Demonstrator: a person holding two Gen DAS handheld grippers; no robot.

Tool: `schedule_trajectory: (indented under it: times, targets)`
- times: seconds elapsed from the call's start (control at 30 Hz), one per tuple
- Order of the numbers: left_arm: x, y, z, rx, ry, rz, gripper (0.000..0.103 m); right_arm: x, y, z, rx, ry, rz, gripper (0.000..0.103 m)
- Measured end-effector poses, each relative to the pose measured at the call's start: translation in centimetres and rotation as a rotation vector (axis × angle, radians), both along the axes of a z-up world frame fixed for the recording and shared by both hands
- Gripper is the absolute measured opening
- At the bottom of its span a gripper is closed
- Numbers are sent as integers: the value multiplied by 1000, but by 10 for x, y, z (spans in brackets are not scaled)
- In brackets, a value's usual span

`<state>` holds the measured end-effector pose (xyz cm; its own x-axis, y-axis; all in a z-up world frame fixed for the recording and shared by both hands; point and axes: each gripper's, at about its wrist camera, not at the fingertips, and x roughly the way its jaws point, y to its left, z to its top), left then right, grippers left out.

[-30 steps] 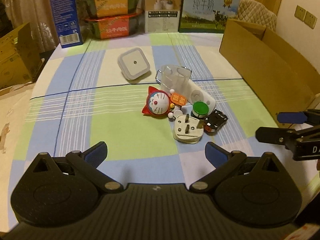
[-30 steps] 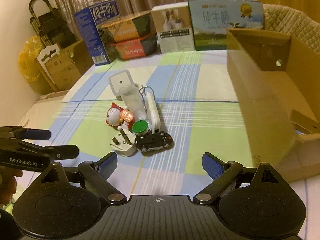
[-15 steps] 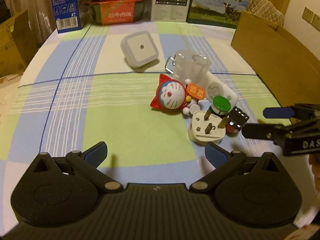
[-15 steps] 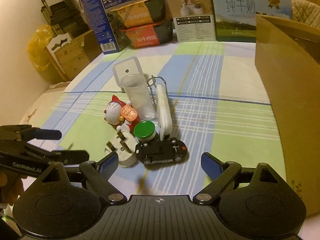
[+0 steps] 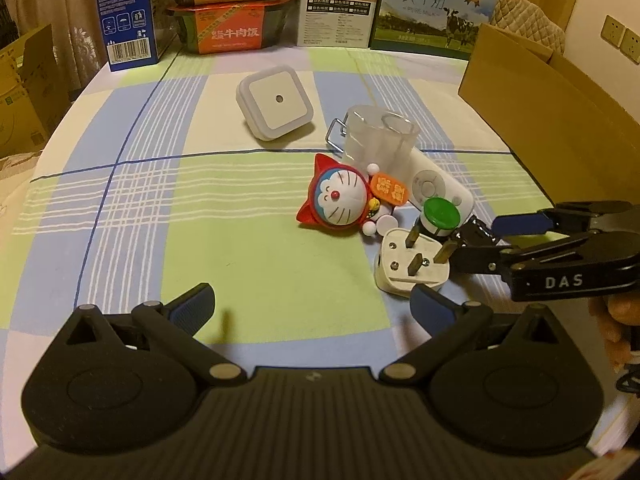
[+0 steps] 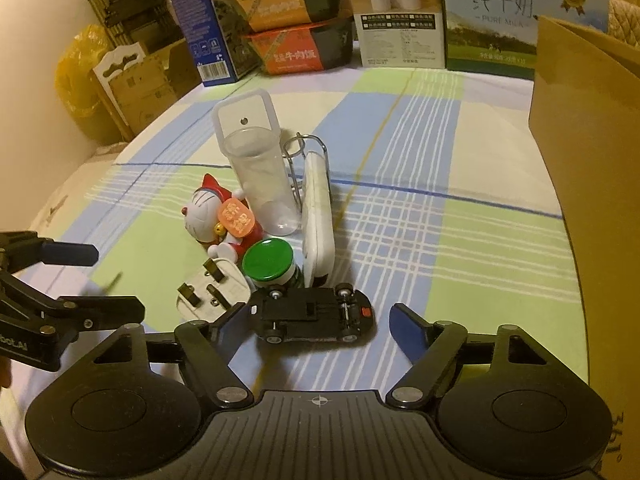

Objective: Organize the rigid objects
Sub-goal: 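Lower the right tool onto the black toy car and grasp it, then grasp the white plug with the left tool while the right tool holds the toy car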

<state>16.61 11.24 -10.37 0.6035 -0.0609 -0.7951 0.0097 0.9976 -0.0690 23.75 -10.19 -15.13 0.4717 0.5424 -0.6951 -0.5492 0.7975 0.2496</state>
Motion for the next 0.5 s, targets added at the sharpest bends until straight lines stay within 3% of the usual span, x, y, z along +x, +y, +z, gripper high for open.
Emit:
schedule_trajectory:
  times: [0.2,0.5]
  targets:
    - [1,-4,-2,13,4,-18,102,2,3,-1,-17,-20,-9,64]
    - [5,-27,-4,15,-35,-88,102,-1,-15,12,-29,-13,-85,63]
